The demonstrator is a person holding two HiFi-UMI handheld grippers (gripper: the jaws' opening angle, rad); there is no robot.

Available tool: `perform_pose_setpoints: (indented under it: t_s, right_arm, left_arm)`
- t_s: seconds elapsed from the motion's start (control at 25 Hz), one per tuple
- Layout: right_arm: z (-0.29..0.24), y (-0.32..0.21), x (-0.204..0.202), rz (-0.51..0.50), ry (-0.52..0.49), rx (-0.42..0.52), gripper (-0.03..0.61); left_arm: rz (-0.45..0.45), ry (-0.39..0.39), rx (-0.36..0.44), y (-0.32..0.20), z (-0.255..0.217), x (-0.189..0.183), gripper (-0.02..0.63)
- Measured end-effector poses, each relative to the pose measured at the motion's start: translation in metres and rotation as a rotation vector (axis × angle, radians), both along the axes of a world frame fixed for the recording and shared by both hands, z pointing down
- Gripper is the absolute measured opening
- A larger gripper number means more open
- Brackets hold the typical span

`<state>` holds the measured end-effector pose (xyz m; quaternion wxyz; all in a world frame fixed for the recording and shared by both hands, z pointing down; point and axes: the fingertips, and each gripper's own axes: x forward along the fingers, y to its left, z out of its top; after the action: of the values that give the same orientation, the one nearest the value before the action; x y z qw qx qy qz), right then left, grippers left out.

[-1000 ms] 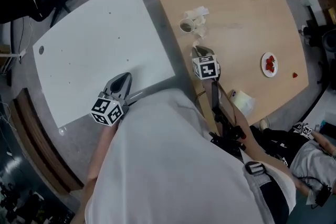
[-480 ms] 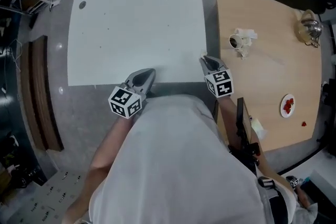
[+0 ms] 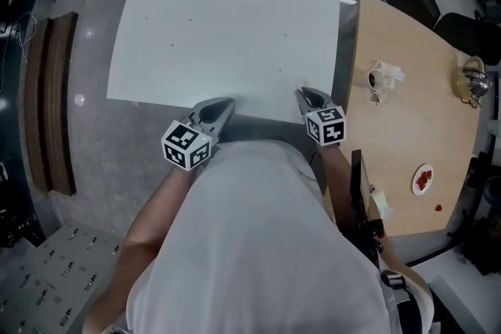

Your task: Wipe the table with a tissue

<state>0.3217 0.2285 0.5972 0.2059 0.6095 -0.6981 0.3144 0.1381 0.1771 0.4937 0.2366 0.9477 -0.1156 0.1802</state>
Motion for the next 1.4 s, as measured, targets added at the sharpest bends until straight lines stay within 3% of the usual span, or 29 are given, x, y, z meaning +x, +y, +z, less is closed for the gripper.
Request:
perform_pose_setpoints:
  t_s: [0.28,0.6,0.8,1.12,1.4]
  right_arm:
    - [0.016,-0.029,-0.004,-0.006,0.038,-0.048,0.049]
    - [0.032,-0.052,0.01,-0.047,0.166,-0.131,0.049]
    - [0.044,-0.051,0.006,-0.125,0.284,-0.232,0.048]
    - [0.043,-0.053,0.001,-0.122,0.383,-0.296,0.044]
    - [0.044,-0.056,-0.012,-0.183,0.454,-0.347,0.043]
  left_arm:
    - [-0.011,0.016,-0.006,-0.022,-0.002,-0.025,0.006]
    - [-0.022,0.028,0.001,-0.05,-0.004,-0.047,0.006]
    - [-0.031,0.037,-0.008,-0.067,-0.003,-0.059,0.006]
    - [0.015,0.049,-0.022,-0.077,-0.002,-0.058,0.006]
    - [0.061,0.05,-0.039,-0.085,0.001,-0.061,0.006]
